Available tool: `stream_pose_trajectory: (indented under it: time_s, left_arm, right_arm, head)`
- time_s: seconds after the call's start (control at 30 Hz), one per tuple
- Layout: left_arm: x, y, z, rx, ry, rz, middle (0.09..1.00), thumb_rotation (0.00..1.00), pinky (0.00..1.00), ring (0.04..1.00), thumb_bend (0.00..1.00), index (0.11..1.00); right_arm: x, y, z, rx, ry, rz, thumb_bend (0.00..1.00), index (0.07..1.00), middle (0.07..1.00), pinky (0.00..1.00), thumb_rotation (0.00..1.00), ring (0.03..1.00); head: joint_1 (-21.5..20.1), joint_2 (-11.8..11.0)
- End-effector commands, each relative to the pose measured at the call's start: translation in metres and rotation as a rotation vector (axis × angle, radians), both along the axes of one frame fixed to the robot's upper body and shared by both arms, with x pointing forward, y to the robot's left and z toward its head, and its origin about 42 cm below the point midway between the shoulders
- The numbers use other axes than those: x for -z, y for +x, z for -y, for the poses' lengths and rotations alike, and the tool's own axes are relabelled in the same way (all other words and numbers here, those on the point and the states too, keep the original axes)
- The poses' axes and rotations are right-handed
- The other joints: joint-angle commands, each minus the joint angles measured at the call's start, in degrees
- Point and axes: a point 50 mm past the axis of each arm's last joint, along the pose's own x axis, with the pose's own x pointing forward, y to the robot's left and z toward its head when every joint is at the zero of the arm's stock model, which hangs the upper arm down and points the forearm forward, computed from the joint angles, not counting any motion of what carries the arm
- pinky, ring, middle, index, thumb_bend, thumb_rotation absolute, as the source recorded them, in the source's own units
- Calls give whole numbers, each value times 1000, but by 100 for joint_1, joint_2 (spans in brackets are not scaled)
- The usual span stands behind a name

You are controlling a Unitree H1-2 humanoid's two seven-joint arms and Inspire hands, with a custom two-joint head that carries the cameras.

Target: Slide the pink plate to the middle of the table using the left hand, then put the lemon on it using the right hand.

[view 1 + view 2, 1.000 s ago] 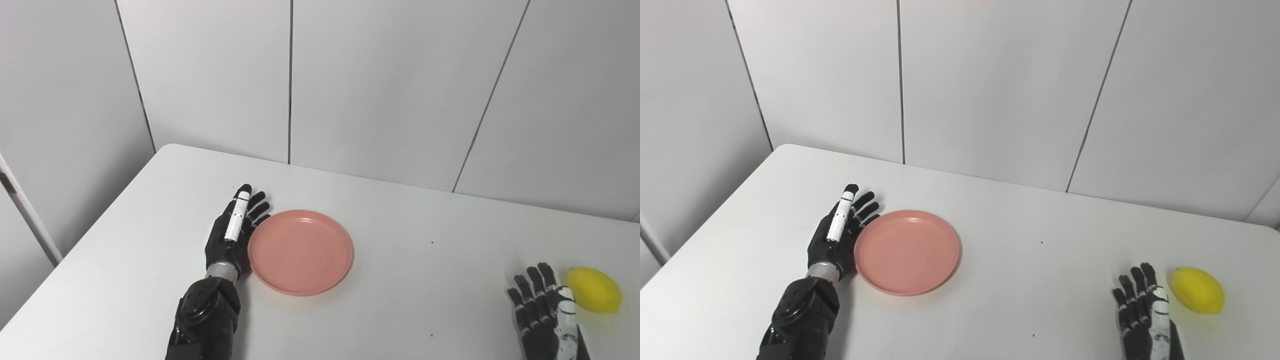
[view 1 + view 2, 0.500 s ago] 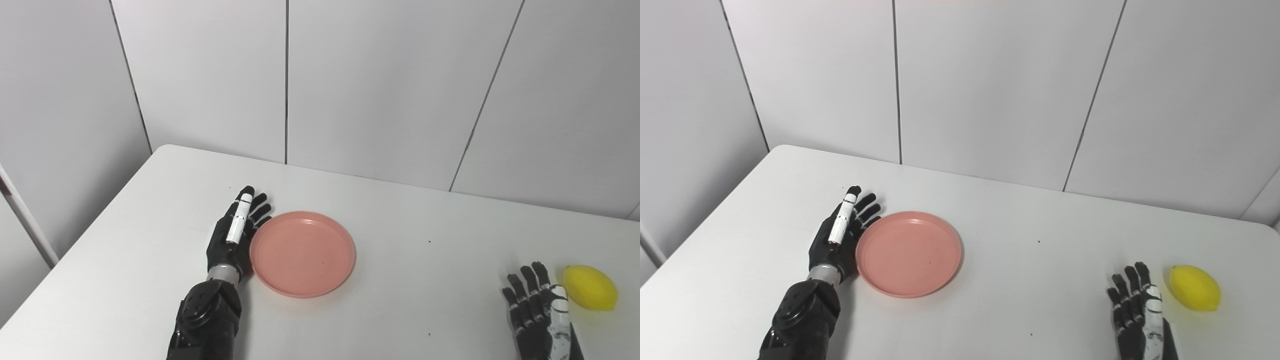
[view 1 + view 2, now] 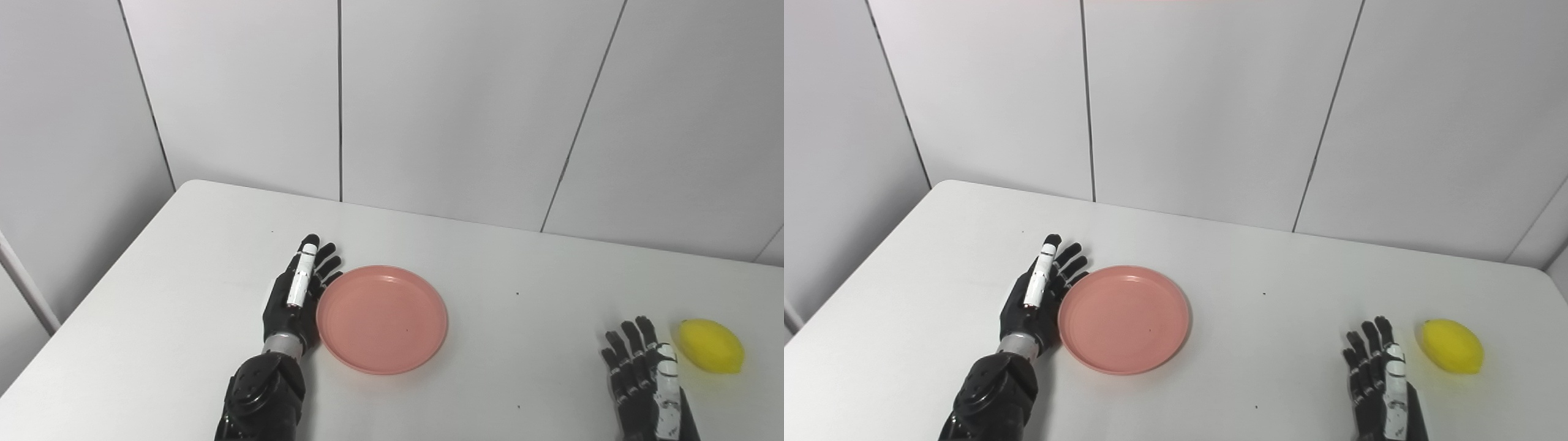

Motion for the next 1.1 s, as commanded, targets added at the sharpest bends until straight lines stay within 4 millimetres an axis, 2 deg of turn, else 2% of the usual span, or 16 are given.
stream_pose_trajectory:
  time_s: [0.0, 0.2, 0.4, 0.63, 0.73, 0.87, 1.07]
  left_arm:
    - [-2, -1, 5, 4, -7, 21, 868, 672, 837, 854, 525, 924]
    - [-5, -4, 12, -5, -42, 42, 877, 673, 861, 863, 527, 947]
    - [-4, -8, 20, 2, -6, 64, 872, 686, 866, 861, 535, 953]
    - [-1, -11, 30, 5, -17, 76, 848, 657, 856, 838, 547, 942]
    - [1, -14, 34, 20, -33, 92, 863, 640, 863, 857, 568, 974]
    - [3, -18, 40, 28, -61, 95, 862, 617, 857, 860, 587, 964]
    - [2, -22, 46, 59, -132, 117, 910, 584, 985, 919, 561, 997]
  right_arm:
    - [24, -15, -10, -8, 38, -88, 692, 979, 979, 1000, 849, 955]
    - [25, -14, -11, -18, 38, -84, 706, 989, 986, 1000, 842, 957]
    - [25, -14, -12, -22, 44, -81, 706, 985, 989, 1000, 827, 959]
    - [23, -14, -13, -20, 47, -77, 707, 977, 986, 1000, 822, 953]
    - [23, -15, -14, -23, 49, -79, 708, 975, 980, 1000, 824, 949]
    - [21, -16, -17, -21, 38, -81, 708, 976, 978, 1000, 835, 948]
    - [20, -18, -21, -25, 42, -77, 692, 985, 983, 1000, 840, 954]
  head:
    - [5, 10]
    - [-23, 14]
    - [-68, 33]
    - [-117, 77]
    - [-180, 106]
    - [-254, 95]
    - [-350, 97]
